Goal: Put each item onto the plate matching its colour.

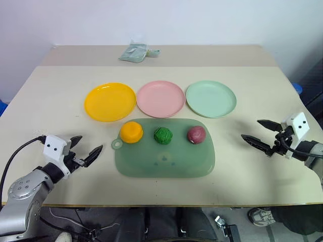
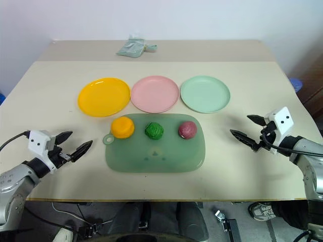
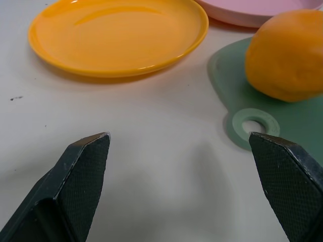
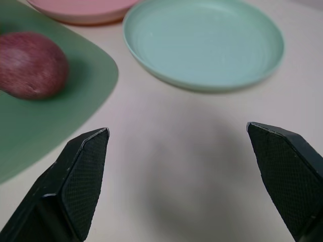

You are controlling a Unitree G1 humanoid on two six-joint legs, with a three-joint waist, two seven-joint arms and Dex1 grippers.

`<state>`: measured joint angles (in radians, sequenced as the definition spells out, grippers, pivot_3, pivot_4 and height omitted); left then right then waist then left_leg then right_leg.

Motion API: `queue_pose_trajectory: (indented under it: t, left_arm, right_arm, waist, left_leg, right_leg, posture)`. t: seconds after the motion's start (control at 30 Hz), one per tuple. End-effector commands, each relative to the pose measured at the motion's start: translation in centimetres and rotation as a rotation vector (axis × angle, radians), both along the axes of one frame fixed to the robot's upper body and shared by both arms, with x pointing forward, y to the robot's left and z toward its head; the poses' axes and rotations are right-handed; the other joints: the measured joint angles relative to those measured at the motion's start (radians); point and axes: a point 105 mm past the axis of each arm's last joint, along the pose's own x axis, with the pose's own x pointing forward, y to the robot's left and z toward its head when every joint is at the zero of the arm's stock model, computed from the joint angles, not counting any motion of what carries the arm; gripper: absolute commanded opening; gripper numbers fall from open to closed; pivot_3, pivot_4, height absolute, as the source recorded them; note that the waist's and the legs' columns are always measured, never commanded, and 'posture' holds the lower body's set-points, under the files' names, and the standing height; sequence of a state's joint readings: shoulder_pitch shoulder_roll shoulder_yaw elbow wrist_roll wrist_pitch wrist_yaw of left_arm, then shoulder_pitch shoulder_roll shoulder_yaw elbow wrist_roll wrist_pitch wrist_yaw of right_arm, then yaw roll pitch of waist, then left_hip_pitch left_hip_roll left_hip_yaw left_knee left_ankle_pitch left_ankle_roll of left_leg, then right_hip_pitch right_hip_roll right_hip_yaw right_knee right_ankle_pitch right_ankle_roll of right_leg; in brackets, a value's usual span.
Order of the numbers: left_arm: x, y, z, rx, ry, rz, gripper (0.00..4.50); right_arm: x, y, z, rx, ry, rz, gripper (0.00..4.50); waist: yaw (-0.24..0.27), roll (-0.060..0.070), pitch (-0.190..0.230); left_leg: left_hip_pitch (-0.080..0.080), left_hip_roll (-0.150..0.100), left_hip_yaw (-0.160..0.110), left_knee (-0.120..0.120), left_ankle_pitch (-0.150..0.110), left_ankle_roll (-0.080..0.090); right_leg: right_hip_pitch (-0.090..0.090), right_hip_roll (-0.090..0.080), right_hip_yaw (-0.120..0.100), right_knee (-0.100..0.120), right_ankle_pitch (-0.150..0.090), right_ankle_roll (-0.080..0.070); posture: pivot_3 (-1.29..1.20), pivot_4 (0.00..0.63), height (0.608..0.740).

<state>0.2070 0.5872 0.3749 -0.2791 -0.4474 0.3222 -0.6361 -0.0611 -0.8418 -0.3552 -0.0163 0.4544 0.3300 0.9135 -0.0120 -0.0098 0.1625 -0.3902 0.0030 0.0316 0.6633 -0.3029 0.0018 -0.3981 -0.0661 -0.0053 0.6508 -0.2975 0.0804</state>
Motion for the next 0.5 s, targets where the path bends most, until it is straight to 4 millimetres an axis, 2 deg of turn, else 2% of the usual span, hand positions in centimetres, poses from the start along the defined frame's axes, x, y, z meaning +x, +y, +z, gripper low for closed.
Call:
queue_pose_trajectory:
  t: [0.03, 0.4, 0.5]
  left_arm:
    - [0.3, -0.1, 1.7, 0.02, -0.07, 0.002, 4.5]
    - [0.0, 0.4, 2.2, 0.03, -0.092, 0.025, 4.5]
    - [0.3, 0.0, 2.6, 0.012, -0.114, 0.028, 4.5]
  right_arm:
    - [0.5, 1.1, 1.0, -0.003, -0.042, 0.025, 4.46]
    - [2.2, 1.9, 1.6, -0.018, -0.102, -0.025, 4.46]
    - [3.3, 0.8, 1.9, -0.07, -0.156, -0.127, 4.46]
  waist:
    - [0.0, 0.0, 0.0]
    - [0.001, 0.0, 0.0]
    - [0.0, 0.0, 0.0]
  left_leg:
    - [0.0, 0.0, 0.0, 0.0, 0.0, 0.0]
    - [0.0, 0.0, 0.0, 0.0, 0.0, 0.0]
    - [0.0, 0.0, 0.0, 0.0, 0.0, 0.0]
  right_leg:
    - [0.0, 0.0, 0.0, 0.0, 0.0, 0.0]
    - [0.0, 0.0, 0.0, 0.0, 0.0, 0.0]
    - [0.0, 0.0, 0.0, 0.0, 0.0, 0.0]
  posture:
    - [0.0, 0.15, 0.739]
    - [0.0, 0.15, 0.739]
    - [0.0, 0.15, 0.739]
